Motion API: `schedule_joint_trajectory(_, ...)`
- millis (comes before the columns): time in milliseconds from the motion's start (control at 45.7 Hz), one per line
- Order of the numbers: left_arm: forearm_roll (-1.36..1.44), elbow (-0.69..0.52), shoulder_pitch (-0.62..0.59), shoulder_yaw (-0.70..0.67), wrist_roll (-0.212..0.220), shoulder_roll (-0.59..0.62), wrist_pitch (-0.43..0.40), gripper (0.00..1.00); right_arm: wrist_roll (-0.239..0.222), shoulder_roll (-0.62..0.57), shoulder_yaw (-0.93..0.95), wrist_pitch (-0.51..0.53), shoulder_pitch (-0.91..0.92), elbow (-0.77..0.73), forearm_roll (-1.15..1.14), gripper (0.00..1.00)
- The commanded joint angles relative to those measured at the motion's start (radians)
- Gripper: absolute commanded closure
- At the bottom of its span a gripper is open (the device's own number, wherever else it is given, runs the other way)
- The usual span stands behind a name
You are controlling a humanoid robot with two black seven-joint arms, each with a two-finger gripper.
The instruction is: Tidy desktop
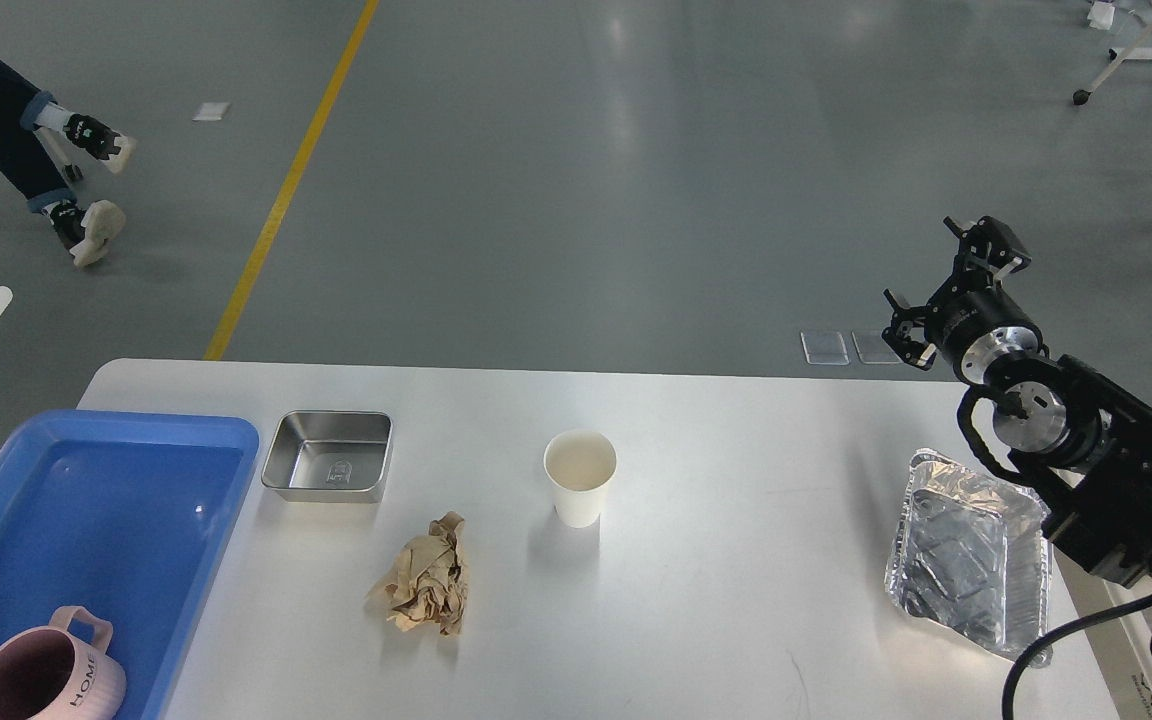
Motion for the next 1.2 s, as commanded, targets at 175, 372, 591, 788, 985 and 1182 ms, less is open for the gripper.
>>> schedule_joint_trajectory(175,0.085,0.405,0.005,0.002,0.037,-0.470,0.056,0.03,0.001,-0.004,-0.001,0.001,-0.014,-0.001,0.000,0.00)
schedule_joint_trajectory(372,0.086,0.477,0.005,0.002,0.037,-0.615,0.092,0.02,0.001,-0.004,-0.001,0.001,-0.017,-0.001,-0.002,0.00)
schedule_joint_trajectory(591,0.090,0.491,0.007,0.002,0.037,-0.694,0.128,0.03,0.001,-0.004,-0.001,0.001,-0.017,-0.001,-0.002,0.00)
schedule_joint_trajectory(788,0.086,0.572,0.020,0.002,0.040,-0.760,0.145,0.02,0.001,-0.007,-0.001,0.001,-0.021,-0.001,-0.002,0.00)
schedule_joint_trajectory(985,0.079,0.661,0.030,0.005,0.038,-0.809,0.164,0.03,0.001,-0.004,-0.001,0.001,-0.023,-0.001,-0.002,0.00)
schedule_joint_trajectory(1182,0.082,0.764,0.037,0.007,0.040,-0.889,0.208,0.03,0.001,0.001,-0.001,0.001,-0.031,-0.001,-0.002,0.00)
